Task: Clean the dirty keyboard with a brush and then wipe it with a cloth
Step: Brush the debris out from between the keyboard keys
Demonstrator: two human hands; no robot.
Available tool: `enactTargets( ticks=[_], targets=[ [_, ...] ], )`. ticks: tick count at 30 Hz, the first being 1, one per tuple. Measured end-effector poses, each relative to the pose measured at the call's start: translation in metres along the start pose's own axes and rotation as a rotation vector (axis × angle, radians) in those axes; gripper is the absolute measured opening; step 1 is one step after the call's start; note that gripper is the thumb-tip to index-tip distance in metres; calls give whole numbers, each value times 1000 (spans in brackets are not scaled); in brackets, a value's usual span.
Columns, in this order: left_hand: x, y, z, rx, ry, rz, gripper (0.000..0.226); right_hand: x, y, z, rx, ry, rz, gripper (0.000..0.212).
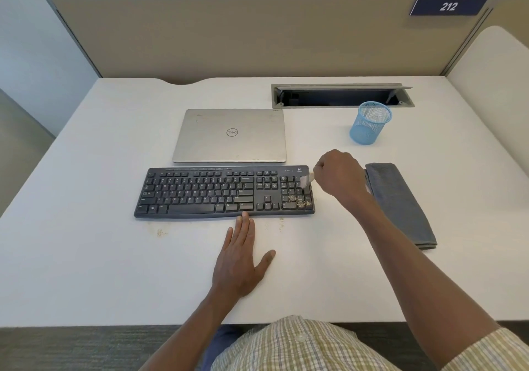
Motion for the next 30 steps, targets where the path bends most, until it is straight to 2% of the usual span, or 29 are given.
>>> enactTargets(
  ticks=[10, 15, 19, 24, 27, 30],
  targets=[
    [-1, 0, 0, -15, 9, -26, 90, -34, 15, -1, -38, -31, 69, 21],
    [-2, 0, 3, -10, 12, -37, 90, -38, 19, -8, -148, -30, -47, 18],
    [-2, 0, 1, -25, 22, -38, 90, -47, 17, -5, -69, -16, -65, 15],
    [-2, 0, 1, -28, 31, -57, 89, -52, 21, -15, -63, -3, -118, 16],
    [-3, 1, 2, -36, 37, -56, 89, -52, 20, -12, 14, 21, -51, 21],
    [-3, 1, 1, -52, 41, -59, 89, -54, 24, -13, -60, 75, 43, 18]
  ],
)
Point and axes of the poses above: each hand's wrist, its own z-axis towards the middle knuckle, its own y-axis out of the palm, x = y × z, the point moved 2 cm from there along z, towards the middle knuckle, and after that the axes turned 2 degrees about -x, right-handed, at the moved point
